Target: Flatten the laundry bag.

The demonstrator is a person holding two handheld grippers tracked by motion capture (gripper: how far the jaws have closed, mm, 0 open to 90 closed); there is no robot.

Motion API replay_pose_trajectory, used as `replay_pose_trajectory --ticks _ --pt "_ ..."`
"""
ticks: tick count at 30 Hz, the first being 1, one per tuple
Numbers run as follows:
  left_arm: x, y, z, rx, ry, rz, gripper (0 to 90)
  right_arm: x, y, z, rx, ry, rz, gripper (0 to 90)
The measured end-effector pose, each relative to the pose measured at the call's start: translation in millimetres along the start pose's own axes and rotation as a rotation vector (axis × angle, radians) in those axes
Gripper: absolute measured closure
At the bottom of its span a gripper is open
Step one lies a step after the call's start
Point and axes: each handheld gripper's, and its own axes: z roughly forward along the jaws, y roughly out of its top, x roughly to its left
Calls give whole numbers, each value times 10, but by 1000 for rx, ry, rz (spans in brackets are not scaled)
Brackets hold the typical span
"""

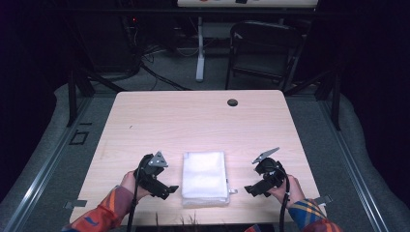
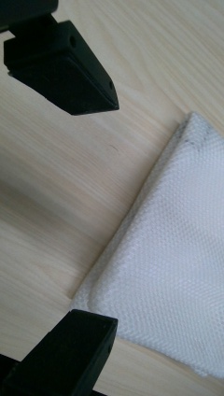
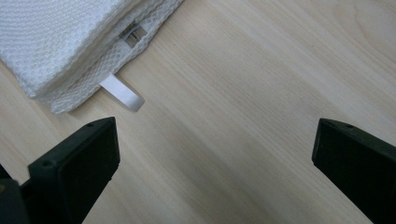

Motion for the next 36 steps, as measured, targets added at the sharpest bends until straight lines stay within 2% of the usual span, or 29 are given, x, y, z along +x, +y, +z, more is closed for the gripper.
replay_pose_trajectory --ticks 3,12,16,21,25,27,34,35,36 --pt "-29 38 24 -5 -10 10 20 9 4 15 -5 21 4 8" --pt "-110 137 137 7 -34 41 0 15 7 20 6 15 -1 8" --pt "-135 172 178 10 -48 56 0 18 7 26 13 29 2 8" --pt "-207 216 211 -4 -66 107 9 25 13 31 23 33 -5 11" --pt "-289 258 248 -14 -90 143 62 29 11 32 19 36 -1 17" --pt "-306 262 264 -16 -101 140 76 31 12 32 18 35 -3 18" --pt "-401 288 363 2 -144 183 161 29 12 31 27 34 -8 22" --pt "-425 297 378 -2 -151 196 208 30 12 33 27 36 -7 39" --pt "-434 301 391 -1 -161 199 217 34 11 38 23 41 -4 39"
